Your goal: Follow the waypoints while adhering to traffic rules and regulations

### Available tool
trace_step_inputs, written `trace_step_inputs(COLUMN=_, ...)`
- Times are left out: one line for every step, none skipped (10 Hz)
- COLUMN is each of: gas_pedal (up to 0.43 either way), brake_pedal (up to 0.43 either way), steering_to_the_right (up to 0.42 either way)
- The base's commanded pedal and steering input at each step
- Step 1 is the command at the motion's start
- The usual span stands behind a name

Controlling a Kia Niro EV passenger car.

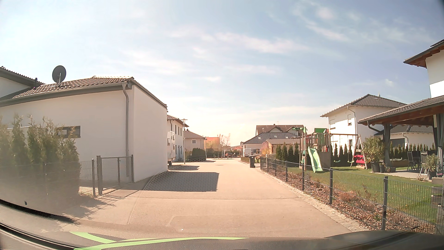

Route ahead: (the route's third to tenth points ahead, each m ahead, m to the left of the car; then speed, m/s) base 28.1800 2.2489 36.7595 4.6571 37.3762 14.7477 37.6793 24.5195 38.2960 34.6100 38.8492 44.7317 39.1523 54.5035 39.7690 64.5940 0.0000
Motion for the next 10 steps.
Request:
trace_step_inputs(gas_pedal=0.000, brake_pedal=0.402, steering_to_the_right=0.000)
trace_step_inputs(gas_pedal=0.000, brake_pedal=0.402, steering_to_the_right=0.000)
trace_step_inputs(gas_pedal=0.000, brake_pedal=0.396, steering_to_the_right=0.000)
trace_step_inputs(gas_pedal=0.000, brake_pedal=0.396, steering_to_the_right=0.000)
trace_step_inputs(gas_pedal=0.000, brake_pedal=0.396, steering_to_the_right=0.000)
trace_step_inputs(gas_pedal=0.000, brake_pedal=0.396, steering_to_the_right=0.000)
trace_step_inputs(gas_pedal=0.000, brake_pedal=0.396, steering_to_the_right=0.000)
trace_step_inputs(gas_pedal=0.000, brake_pedal=0.396, steering_to_the_right=0.000)
trace_step_inputs(gas_pedal=0.000, brake_pedal=0.396, steering_to_the_right=0.000)
trace_step_inputs(gas_pedal=0.000, brake_pedal=0.396, steering_to_the_right=0.000)
